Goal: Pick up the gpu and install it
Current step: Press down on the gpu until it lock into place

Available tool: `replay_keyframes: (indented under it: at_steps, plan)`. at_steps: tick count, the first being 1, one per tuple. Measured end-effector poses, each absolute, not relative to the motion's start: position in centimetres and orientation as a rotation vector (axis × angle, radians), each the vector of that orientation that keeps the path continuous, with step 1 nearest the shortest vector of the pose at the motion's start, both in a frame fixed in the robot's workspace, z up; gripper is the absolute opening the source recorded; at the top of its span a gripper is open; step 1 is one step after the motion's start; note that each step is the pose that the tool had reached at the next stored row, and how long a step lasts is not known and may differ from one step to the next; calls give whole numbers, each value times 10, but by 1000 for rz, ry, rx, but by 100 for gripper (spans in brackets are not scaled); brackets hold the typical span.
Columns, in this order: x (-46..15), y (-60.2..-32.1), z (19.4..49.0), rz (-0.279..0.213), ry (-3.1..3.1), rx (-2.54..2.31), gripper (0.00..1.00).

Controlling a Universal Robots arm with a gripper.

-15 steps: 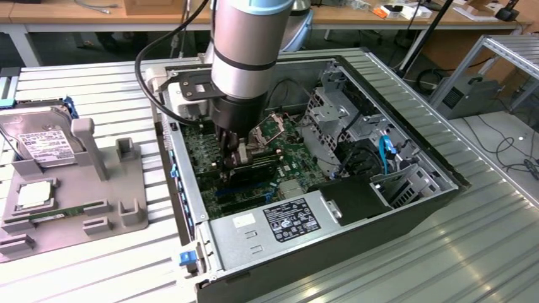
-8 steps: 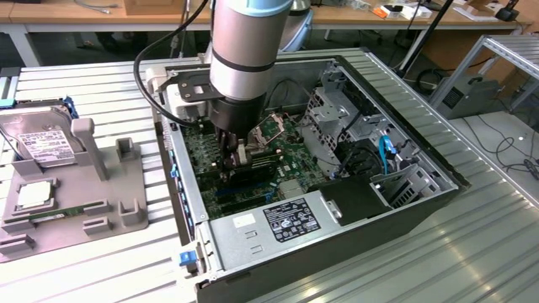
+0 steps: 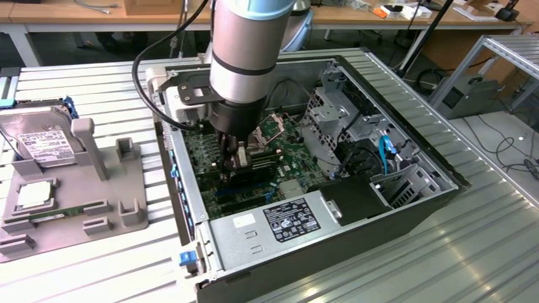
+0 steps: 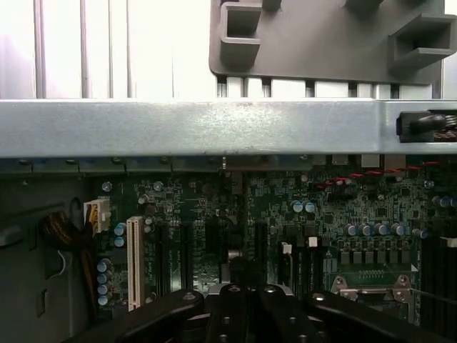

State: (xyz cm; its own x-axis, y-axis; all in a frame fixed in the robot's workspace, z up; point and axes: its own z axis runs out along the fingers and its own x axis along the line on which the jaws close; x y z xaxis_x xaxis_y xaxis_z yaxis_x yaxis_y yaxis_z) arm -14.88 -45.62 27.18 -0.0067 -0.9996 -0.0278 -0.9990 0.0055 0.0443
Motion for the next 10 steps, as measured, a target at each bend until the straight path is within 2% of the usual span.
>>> replay_keyframes:
  at_steps: [10]
  plan:
    - [-149,-460,272,-101,-2225,2217,11]
